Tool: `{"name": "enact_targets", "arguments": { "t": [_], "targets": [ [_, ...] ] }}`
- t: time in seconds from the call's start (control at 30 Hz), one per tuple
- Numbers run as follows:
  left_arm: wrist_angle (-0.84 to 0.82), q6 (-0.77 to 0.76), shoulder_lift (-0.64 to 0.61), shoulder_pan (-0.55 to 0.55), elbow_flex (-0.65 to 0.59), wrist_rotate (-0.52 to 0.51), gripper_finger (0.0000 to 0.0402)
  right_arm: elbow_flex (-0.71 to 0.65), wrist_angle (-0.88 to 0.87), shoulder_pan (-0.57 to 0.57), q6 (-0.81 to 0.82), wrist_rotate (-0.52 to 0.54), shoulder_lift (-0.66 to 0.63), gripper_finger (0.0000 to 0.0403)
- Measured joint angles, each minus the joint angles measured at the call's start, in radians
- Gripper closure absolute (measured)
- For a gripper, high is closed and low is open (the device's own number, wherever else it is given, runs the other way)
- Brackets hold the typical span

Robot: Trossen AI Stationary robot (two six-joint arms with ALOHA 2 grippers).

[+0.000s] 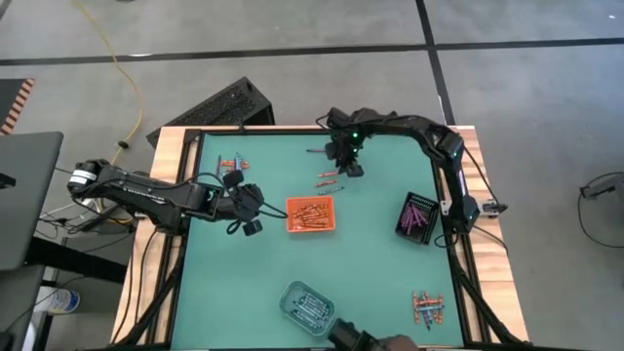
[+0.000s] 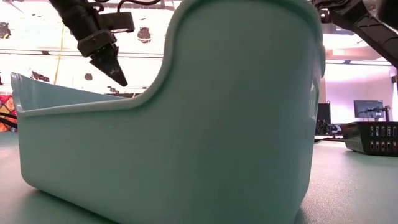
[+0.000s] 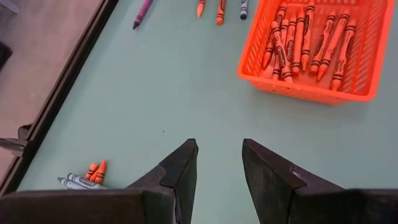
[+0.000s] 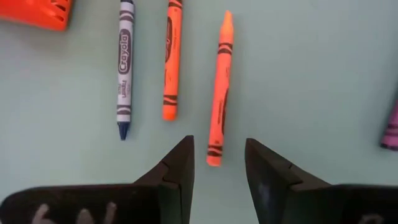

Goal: Sort crayons
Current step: Put the orange crayon into the orange bin

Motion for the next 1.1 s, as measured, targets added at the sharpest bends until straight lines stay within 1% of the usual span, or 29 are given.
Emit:
{"name": "enact_targets", "arguments": {
  "t": [0.13, 0.3, 0.43, 0.53, 0.67, 0.93, 1.1],
  "targets": [
    [0.009, -0.003, 0.0, 0.0, 0.0, 0.0, 0.0284, 0.0, 0.013, 0.011, -0.006, 0.03, 0.0, 0.027],
    [0.009, -0.017, 0.0, 0.0, 0.0, 0.002, 0.0284, 0.003, 0.035, 0.023, 0.021, 0.062, 0.035, 0.027],
    [0.009, -0.028, 0.0, 0.0, 0.0, 0.027, 0.0284, 0.008, 0.021, 0.031, 0.029, 0.106, 0.066, 0.027],
    [0.007, -0.037, 0.0, 0.0, 0.0, 0.035, 0.0284, 0.006, 0.022, 0.035, 0.048, 0.129, 0.065, 0.0275],
    [0.008, -0.038, 0.0, -0.001, 0.0, 0.039, 0.0284, 0.005, 0.028, 0.044, 0.051, 0.148, 0.066, 0.0304],
    [0.009, -0.048, 0.0, -0.002, 0.0, 0.044, 0.0284, 0.005, 0.02, 0.048, 0.046, 0.148, 0.068, 0.0391],
    [0.009, -0.049, 0.0, -0.002, 0.0, 0.044, 0.0284, 0.003, 0.019, 0.049, 0.039, 0.151, 0.064, 0.0398]
  ]
}}
